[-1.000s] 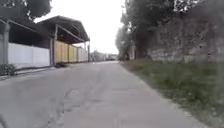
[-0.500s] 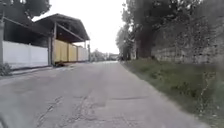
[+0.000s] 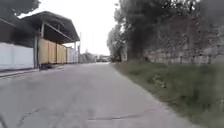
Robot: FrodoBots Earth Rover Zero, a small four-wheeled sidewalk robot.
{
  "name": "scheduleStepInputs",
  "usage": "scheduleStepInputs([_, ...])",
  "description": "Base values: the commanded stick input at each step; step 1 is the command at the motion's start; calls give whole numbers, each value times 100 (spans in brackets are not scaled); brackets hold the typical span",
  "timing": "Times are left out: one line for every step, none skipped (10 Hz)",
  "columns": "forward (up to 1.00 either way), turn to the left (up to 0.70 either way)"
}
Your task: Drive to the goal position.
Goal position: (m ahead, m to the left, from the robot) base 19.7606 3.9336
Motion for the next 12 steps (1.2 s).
scheduleStepInputs([100, 0])
scheduleStepInputs([100, 0])
scheduleStepInputs([100, 0])
scheduleStepInputs([100, 0])
scheduleStepInputs([100, 0])
scheduleStepInputs([100, 0])
scheduleStepInputs([100, 0])
scheduleStepInputs([100, 0])
scheduleStepInputs([100, 0])
scheduleStepInputs([100, 0])
scheduleStepInputs([100, 0])
scheduleStepInputs([100, 0])
